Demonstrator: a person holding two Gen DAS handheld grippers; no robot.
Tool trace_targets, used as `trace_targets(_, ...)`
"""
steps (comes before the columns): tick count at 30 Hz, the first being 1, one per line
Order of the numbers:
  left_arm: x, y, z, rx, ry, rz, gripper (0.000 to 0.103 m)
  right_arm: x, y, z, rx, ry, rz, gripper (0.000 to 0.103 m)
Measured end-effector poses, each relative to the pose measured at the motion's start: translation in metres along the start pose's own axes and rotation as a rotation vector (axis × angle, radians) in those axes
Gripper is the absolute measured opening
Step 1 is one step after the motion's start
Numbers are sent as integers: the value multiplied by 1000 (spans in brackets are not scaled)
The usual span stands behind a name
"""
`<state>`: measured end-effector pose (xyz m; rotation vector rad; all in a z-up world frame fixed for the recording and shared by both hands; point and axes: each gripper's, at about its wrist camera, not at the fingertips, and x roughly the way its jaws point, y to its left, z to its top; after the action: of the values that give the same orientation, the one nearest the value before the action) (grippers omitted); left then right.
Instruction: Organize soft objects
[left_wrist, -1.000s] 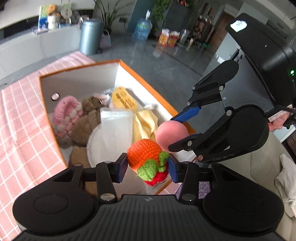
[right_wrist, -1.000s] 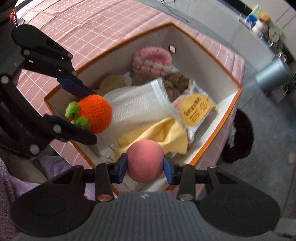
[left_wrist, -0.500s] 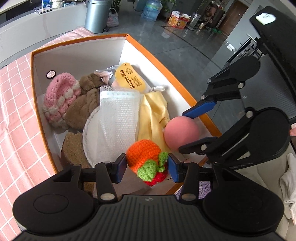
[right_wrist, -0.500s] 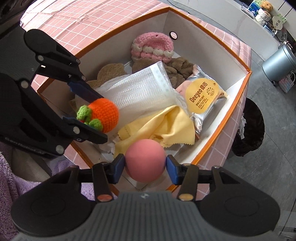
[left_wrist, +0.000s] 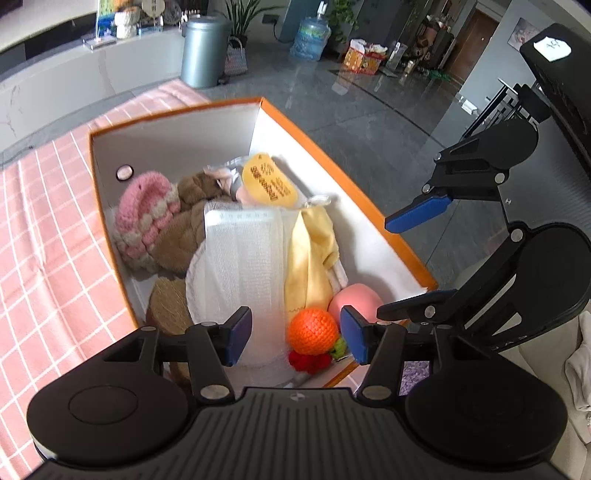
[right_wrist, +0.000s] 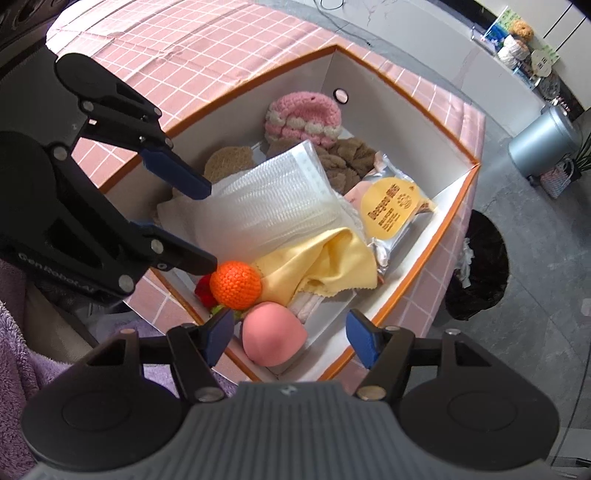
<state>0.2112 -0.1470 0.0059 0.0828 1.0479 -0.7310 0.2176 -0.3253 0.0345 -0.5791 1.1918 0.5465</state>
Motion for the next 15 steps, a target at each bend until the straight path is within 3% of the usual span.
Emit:
trace_targets(4,-18,-6,0,22,-50,23,63,-20,4,-2,9,-50,-43,66)
trace_targets(8,-41,-13,-5,80,-143,72,63,-46,12,-7,60,-164,-112,69)
trace_targets(15,-94,-22,-30,107,-429,163,64,-83,45,-29,181,-449,-236,74)
